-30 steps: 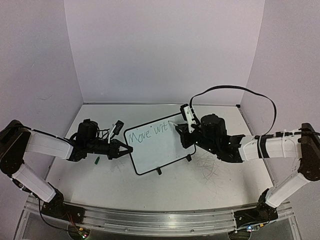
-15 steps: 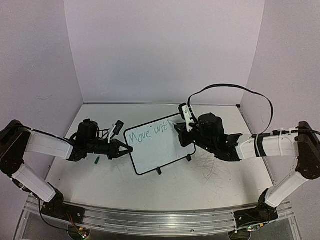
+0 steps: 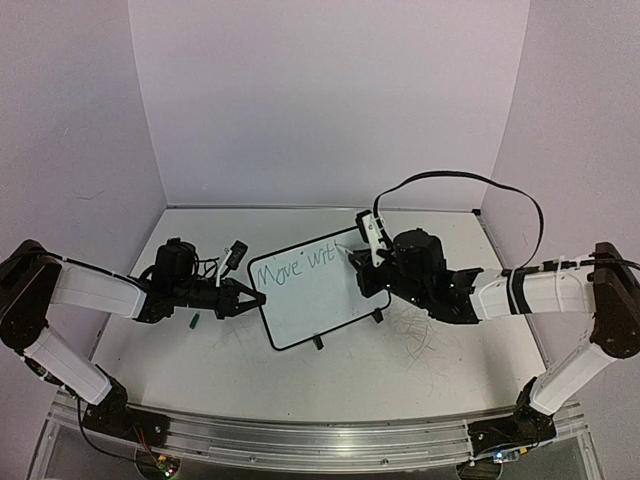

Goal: Write a sentence on the whiteboard

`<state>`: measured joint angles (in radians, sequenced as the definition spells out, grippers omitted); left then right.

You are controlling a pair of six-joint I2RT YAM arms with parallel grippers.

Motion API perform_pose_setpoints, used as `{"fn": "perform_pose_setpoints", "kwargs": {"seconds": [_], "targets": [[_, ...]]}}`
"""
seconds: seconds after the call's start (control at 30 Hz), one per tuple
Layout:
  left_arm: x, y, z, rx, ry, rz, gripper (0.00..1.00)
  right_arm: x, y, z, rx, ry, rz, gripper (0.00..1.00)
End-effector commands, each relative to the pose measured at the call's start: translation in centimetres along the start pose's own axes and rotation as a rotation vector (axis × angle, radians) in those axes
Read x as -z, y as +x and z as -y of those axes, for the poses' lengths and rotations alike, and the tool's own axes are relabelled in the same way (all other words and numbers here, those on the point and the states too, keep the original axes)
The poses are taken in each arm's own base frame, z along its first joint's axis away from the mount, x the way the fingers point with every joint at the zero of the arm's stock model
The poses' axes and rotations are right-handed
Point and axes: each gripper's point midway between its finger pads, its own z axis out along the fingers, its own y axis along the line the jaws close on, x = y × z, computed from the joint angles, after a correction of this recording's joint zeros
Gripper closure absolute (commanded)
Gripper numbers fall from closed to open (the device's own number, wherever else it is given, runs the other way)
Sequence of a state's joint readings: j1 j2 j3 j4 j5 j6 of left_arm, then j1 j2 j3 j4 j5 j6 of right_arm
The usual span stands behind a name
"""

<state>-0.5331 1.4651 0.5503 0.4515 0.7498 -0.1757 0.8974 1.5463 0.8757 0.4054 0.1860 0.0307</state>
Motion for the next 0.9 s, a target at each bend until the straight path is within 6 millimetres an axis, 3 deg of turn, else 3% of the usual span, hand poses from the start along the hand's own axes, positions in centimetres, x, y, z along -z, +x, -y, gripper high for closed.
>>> {"fn": "perform_pose_setpoints", "kwargs": {"seconds": [0.0,0.4,0.87], "targets": [[0.24,-0.95,-0.36,-0.067,-0.037,0.014,1.0,0.55,0.59,0.38,-0.022,0.007,-0.014,1.0],[0.28,-0.96,-0.29,-0.067,-0.035,0.015,1.0,0.89,1.57,-0.01,-0.043,-0.014,-0.035,1.0],[0.24,-0.94,-0.32,-0.066,-0.035,0.013,1.0,0.83,1.38,-0.23,-0.041,-0.024,-0.034,1.0]]}}
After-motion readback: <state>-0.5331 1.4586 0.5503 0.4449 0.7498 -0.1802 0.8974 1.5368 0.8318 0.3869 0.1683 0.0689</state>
